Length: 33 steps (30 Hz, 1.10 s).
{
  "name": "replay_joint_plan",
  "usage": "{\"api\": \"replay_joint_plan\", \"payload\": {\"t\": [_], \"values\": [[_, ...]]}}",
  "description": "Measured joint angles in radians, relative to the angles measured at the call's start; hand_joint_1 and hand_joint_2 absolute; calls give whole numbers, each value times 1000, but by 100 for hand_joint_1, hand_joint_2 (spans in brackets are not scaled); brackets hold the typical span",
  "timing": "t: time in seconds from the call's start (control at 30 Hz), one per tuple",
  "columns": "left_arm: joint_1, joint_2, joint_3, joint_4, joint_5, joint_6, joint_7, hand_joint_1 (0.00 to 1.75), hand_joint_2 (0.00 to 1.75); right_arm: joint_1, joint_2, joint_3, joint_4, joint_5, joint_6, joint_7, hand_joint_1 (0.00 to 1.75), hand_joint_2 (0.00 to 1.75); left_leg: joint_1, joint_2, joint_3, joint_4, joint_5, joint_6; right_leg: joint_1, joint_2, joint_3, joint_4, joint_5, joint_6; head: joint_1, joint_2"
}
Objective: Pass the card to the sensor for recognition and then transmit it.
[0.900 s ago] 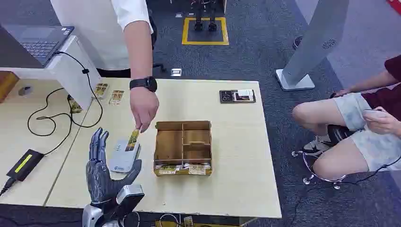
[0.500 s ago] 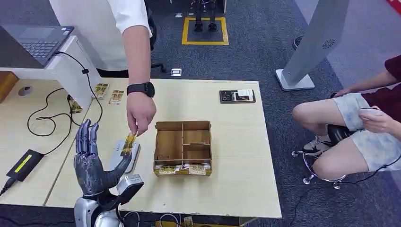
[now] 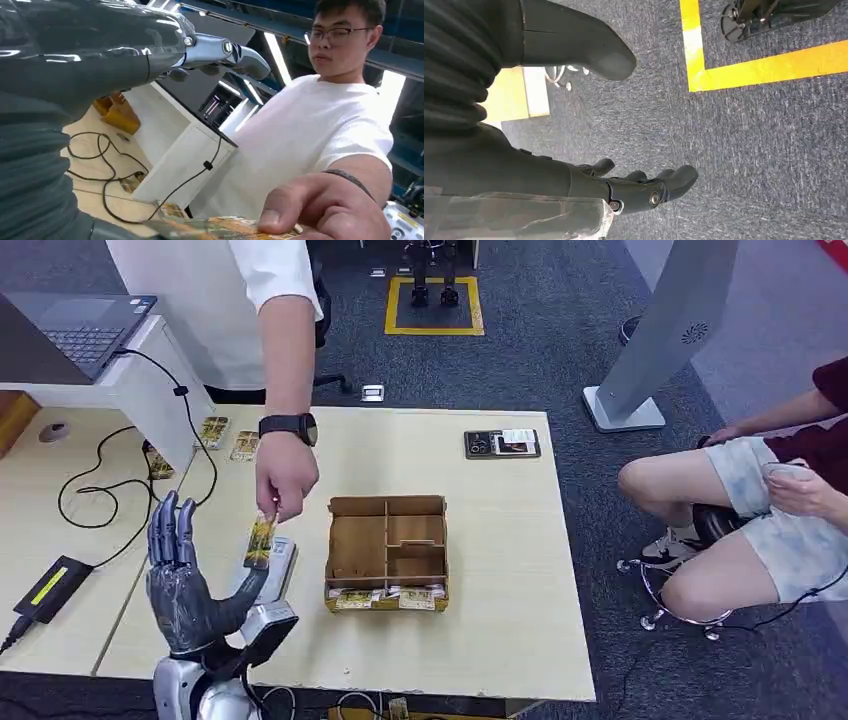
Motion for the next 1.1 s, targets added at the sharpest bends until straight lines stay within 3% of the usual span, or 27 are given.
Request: {"api": "replay_joint_plan", "payload": {"t": [0.3, 0.6, 1.1], "values": [[0, -18, 5, 0, 85, 0, -94, 175, 175, 0, -2, 8, 1, 1, 1, 1, 0, 175, 0, 0, 0, 0, 0, 0, 0, 0, 0, 0, 0, 0, 0, 0], [0, -23, 7, 0, 87, 0, -152, 175, 175, 0, -6, 16, 1, 1, 0, 1, 0, 175, 0, 0, 0, 0, 0, 0, 0, 0, 0, 0, 0, 0, 0, 0], [3, -26, 21, 0, 60, 0, -156, 175, 175, -2, -7, 21, 3, 1, 2, 2, 0, 175, 0, 0, 0, 0, 0, 0, 0, 0, 0, 0, 0, 0, 0, 0]]}}
